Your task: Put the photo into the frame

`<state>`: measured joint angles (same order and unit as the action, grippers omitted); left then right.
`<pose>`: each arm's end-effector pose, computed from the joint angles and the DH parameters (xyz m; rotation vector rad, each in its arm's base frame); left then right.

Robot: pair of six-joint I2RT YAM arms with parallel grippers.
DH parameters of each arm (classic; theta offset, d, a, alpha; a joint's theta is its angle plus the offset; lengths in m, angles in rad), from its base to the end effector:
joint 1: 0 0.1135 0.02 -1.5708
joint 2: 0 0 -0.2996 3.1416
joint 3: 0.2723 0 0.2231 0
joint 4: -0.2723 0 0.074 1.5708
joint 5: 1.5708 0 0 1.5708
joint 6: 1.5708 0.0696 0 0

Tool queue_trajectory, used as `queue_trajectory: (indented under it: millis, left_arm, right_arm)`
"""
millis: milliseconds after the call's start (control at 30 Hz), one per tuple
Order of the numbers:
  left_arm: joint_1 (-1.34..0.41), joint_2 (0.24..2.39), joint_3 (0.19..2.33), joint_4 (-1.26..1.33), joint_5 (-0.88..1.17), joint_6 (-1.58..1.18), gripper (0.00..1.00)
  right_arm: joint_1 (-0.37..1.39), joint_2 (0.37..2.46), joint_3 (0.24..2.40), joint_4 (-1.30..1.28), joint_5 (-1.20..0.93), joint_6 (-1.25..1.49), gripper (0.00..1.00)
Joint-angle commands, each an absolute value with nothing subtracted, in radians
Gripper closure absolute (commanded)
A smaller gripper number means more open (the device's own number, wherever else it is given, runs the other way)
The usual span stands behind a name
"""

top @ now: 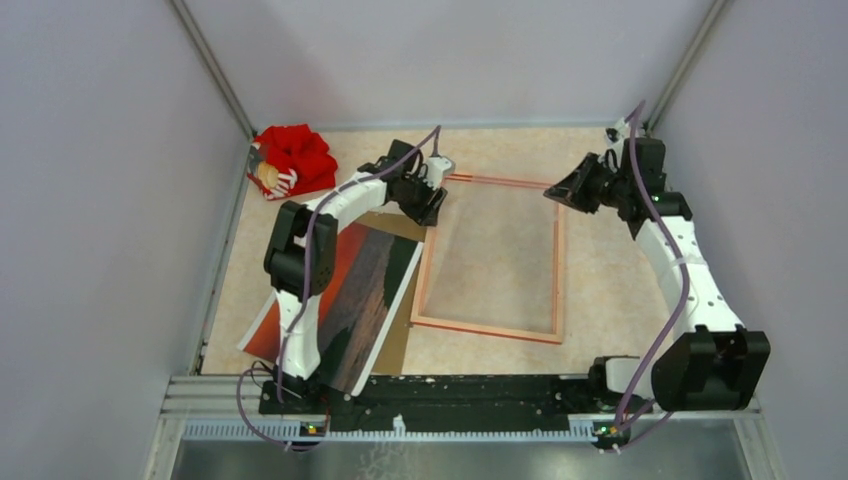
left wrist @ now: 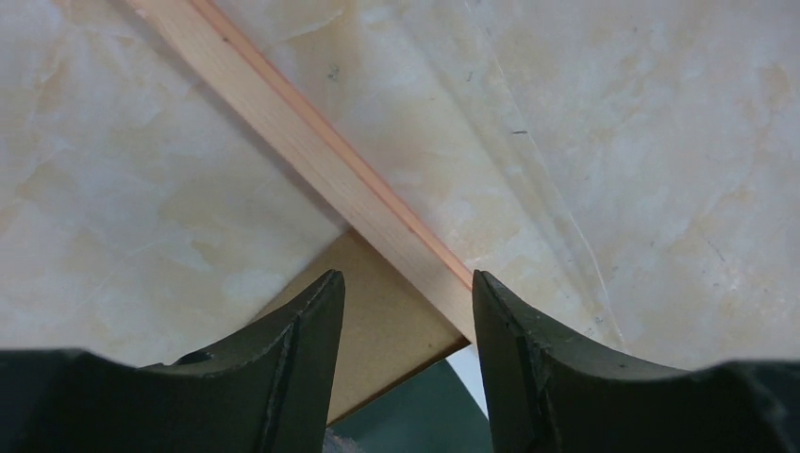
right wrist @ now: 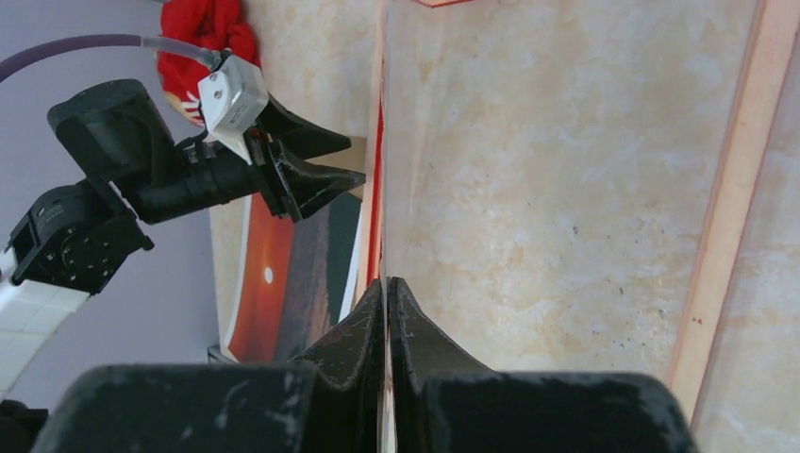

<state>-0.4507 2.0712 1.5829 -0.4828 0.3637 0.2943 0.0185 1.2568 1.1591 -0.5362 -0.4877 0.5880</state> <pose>0.4034 -0.2227 0.2138 1.0524 2.2990 -0.5237 0.2557 0.0373 0.3570 0.3584 2.2278 0.8699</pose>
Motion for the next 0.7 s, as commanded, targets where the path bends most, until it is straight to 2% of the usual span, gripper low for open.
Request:
queue_trajectory:
  millis: [0, 500, 667]
  left_arm:
    - [-0.386, 2.013, 1.615, -0.507, 0.408, 0.271, 0.41]
    - [-0.346, 1.901, 1.401, -0.452, 0.408, 0.345, 0.43]
    - [-0.342, 1.858, 1.388, -0.465, 0.428, 0.344, 0.44]
  right_arm:
    - [0.037, 1.287, 1.189, -0.428, -0.563, 0.618, 1.00]
    - [0.066, 1.348, 1.189, -0.253, -0.635, 0.772, 1.00]
    - [0.066, 1.387, 1.195, -0.372, -0.545, 0.718, 0.74]
